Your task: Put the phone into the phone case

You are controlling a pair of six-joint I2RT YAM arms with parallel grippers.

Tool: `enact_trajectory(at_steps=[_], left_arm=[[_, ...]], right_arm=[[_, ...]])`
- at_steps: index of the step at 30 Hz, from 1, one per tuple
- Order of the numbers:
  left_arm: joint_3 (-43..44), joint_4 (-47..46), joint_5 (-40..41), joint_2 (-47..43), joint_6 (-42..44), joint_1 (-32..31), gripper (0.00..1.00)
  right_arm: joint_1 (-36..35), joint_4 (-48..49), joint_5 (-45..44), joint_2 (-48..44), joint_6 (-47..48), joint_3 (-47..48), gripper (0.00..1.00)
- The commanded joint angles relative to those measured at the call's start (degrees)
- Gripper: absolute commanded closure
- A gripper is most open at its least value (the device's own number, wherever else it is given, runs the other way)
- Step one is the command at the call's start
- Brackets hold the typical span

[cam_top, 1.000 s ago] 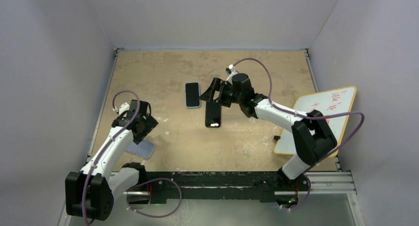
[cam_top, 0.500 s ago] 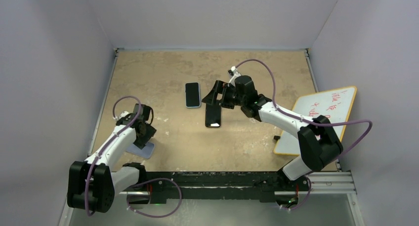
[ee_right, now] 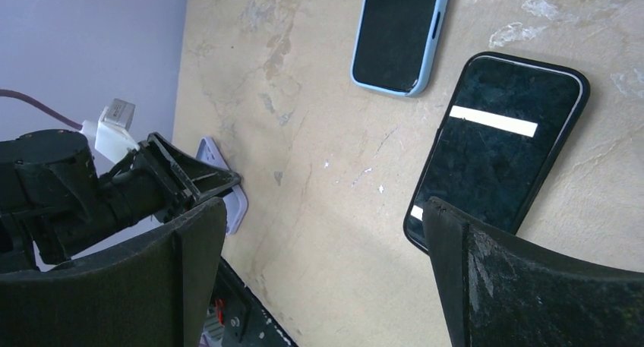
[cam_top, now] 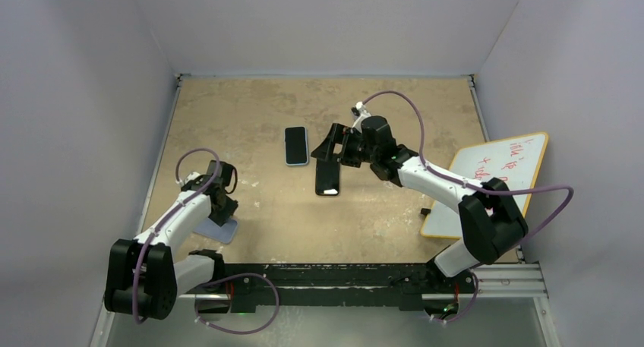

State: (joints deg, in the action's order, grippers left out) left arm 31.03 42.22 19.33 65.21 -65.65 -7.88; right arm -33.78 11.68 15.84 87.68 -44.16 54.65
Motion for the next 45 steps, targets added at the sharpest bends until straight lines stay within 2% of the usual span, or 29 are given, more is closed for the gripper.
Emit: enact_trajectory(at_steps=[1,5,6,9,13,17,22,27,35,45], left_arm=[[-0.2,-2.5,-0.4,-0.2,2.1,0.3,0.75],[0.2,-3.5,-2.2,-1.1,4.5,0.3,0.99],[0.3,-4.2,-3.1,-1.3,5.5,0.3,1.00],[0.4,-6.6,-6.2,-2.1,8.7,0.0,1.00],[0.5,-12.3,-11.0,-3.6,13.9,-2.3,1.00],[1.5,-16.6,-14.2,-4.3,16.9,-7.4,1.00],[2.9,-21.5,-17.3,-2.6,21.5,-14.3,1.00],[1.9,-27.4,-24.0,-1.5,24.8,-18.0,1.00],[2.3,-29.4,-24.4,1.5,25.6,-25.6,1.00],[2.3,-31.3,-25.1,4.7,25.3,-29.7,1.00]], right_arm=[[0.1,-4.2,-4.2,-2.0,-0.1,1.2,0.01],[0.1,-7.1,-8.8,-3.5,-0.3,1.6,0.01],[0.1,-7.7,-10.0,-4.0,-0.5,1.6,0.01],[0.1,-11.1,-14.8,-5.0,-1.7,2.5,0.01],[0.1,-22.4,-23.3,-3.8,-3.6,7.5,0.01],[0.7,-34.4,-31.8,-1.3,-9.5,12.3,0.01],[3.8,-38.5,-35.7,0.7,-18.1,11.9,0.01],[7.7,-42.6,-37.4,4.2,-23.0,13.5,0.03],[13.5,-41.8,-35.6,10.4,-23.2,15.8,0.03],[17.3,-46.2,-35.6,17.2,-25.7,19.1,0.03]])
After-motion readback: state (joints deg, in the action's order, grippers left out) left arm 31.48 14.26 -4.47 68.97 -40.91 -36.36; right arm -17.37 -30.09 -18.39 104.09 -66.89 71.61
